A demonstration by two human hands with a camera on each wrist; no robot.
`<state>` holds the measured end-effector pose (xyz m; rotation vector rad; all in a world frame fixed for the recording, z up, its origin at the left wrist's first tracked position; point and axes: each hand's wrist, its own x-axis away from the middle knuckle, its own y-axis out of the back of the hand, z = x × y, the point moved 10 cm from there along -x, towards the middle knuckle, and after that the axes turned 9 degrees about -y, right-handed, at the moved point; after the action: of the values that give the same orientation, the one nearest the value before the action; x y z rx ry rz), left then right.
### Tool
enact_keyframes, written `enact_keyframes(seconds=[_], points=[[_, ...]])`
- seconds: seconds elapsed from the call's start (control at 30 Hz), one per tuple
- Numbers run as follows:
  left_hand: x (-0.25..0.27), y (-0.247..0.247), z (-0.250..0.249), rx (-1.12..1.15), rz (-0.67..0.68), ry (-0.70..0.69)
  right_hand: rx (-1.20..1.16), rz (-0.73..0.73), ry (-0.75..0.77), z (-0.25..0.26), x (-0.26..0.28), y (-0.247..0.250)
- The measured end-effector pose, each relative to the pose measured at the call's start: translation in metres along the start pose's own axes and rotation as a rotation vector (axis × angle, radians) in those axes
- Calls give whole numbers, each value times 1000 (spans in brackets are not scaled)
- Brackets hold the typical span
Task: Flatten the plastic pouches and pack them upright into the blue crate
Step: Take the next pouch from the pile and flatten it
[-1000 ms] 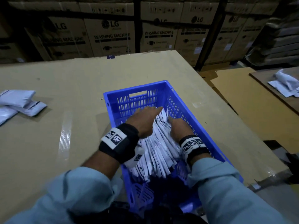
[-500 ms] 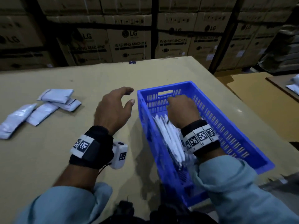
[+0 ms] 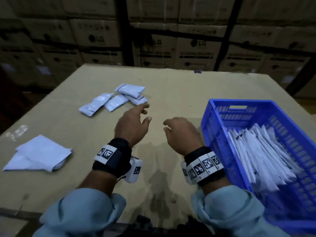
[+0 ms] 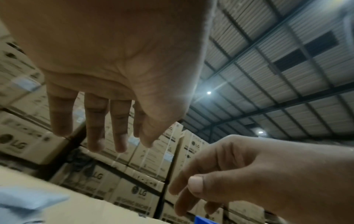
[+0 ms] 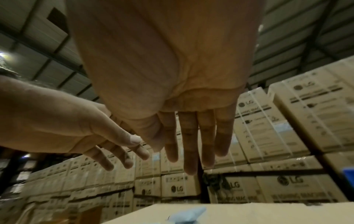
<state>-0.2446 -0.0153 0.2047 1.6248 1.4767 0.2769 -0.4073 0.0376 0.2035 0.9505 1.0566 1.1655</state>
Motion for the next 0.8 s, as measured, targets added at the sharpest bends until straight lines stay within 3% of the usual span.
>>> enact_keyframes(seconds=[0.27,0.47,0.67,0.8], points=[[47,10,109,-97,75,271,-31,141,116,45,-5,-68],[68,15,171,-97,119,374,-49,200,177,79,-33,-103],[42,15,238,-68,174,429,-172,268,105,114,-94,-152],[6,1,291,-132,330,422,-201,292,-7,124,-161,-188]])
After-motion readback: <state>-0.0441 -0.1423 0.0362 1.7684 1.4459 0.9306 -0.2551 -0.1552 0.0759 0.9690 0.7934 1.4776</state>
